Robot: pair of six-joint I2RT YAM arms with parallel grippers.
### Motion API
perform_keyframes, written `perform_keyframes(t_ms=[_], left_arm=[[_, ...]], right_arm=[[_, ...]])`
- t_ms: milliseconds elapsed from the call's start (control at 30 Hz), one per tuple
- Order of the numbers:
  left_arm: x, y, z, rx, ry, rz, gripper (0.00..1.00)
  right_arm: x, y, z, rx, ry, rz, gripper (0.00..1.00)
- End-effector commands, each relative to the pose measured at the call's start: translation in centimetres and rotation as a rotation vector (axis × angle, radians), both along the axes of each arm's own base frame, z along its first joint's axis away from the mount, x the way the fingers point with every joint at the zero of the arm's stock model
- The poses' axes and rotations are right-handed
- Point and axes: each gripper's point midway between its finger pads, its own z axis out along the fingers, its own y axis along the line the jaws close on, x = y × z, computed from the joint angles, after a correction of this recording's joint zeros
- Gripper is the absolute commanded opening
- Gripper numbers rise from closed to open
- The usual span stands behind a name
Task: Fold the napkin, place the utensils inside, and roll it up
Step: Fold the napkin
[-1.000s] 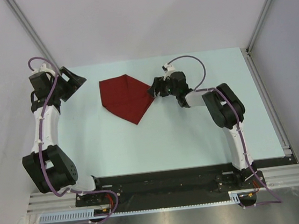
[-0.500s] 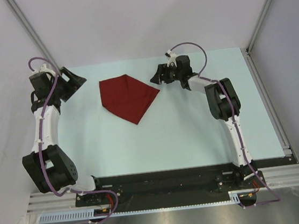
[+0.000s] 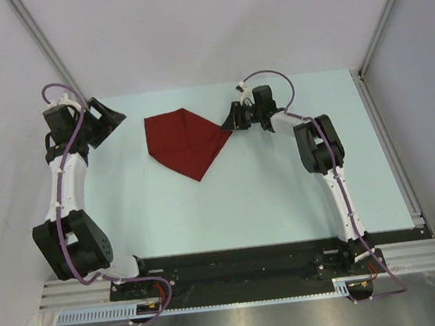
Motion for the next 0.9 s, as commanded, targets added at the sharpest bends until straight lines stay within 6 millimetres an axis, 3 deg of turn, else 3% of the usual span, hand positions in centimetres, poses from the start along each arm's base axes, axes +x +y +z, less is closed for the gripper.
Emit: perform_keyframes(t_ms=[0,67,100,133,200,267,300,333,367,400,433,500,533,567,600,633,667,700,767,800,867], left_arm=[[0.3,-0.3,0.7,-0.007,-0.029,-0.014,0.89],[0.3,-0.4,0.6,-0.008,-0.028,-0.016,0.88],[0.3,-0.5,0.7,-0.007,-0.029,-0.017,0.88],[0.3,-0.5,0.6,-0.006,-0.029,-0.018,0.88],[0.3,-0.8,0.7,-0.004,-0.028,-0.021,0.88],[0.3,-1.0,0.7,0.001,-0.028,-0.025,0.89],[0.3,-1.5,0.7,0.007,-0.028,-0.032,0.89],[0.3,-1.8,0.7,0.010,-0.028,-0.039,0.88],[0.3,-2.2,0.7,0.014,-0.026,-0.047,0.89],[0.2,-3.1,0.9,0.022,-0.032,-0.067,0.88],[0.2,-3.5,0.8,0.030,-0.028,-0.071,0.89],[0.0,-5.3,1.1,0.040,-0.034,-0.112,0.88],[0.0,-5.9,1.1,0.048,-0.034,-0.122,0.89],[-0.1,-6.6,1.1,0.054,-0.031,-0.134,0.89],[-0.3,-8.0,1.2,0.060,-0.036,-0.165,0.89],[-0.5,-8.7,1.2,0.060,-0.034,-0.184,0.89],[-1.0,-9.4,0.8,0.056,-0.024,-0.202,0.89],[-1.4,-10.4,0.6,0.047,-0.020,-0.225,0.89],[-3.0,-11.1,-1.0,0.019,0.000,-0.231,0.89],[-3.8,-12.4,-1.6,0.011,0.006,-0.261,0.89],[-5.8,-13.4,-3.2,-0.005,0.019,-0.272,0.89]], right_arm=[[-1.3,0.1,-1.3,0.000,0.075,0.018,0.28],[-1.6,-0.1,-1.4,0.004,0.095,0.005,0.09],[-1.5,0.0,-1.1,0.013,0.079,0.000,0.05],[-2.3,-0.4,-1.9,0.011,0.111,-0.011,0.02],[-2.4,-0.4,-0.4,0.041,0.093,-0.034,0.00],[-3.7,-1.2,-1.6,0.024,0.129,-0.069,0.00],[-3.8,-1.1,0.1,0.045,0.095,-0.082,0.00],[-3.9,-1.5,0.1,0.036,0.090,-0.113,0.00],[-5.7,-2.0,-1.4,0.018,0.136,-0.130,0.00],[-6.0,-2.0,0.3,0.033,0.113,-0.146,0.00],[-6.4,-2.5,0.2,0.021,0.119,-0.192,0.00],[-9.2,-3.4,-1.5,-0.009,0.169,-0.234,0.00],[-9.8,-3.2,0.2,0.000,0.146,-0.272,0.00],[-10.6,-3.4,0.2,-0.005,0.148,-0.293,0.00],[-12.8,-4.3,-1.5,-0.042,0.195,-0.323,0.00],[-13.6,-4.1,-0.3,-0.038,0.183,-0.362,0.00],[-14.6,-4.5,-0.4,-0.040,0.194,-0.386,0.00],[-16.8,-5.2,-1.8,-0.066,0.232,-0.409,0.00],[-18.6,-5.5,-0.9,-0.047,0.241,-0.470,0.00],[-20.7,-6.5,-2.5,-0.080,0.280,-0.491,0.00],[-22.1,-7.0,-1.5,-0.074,0.270,-0.529,0.00]])
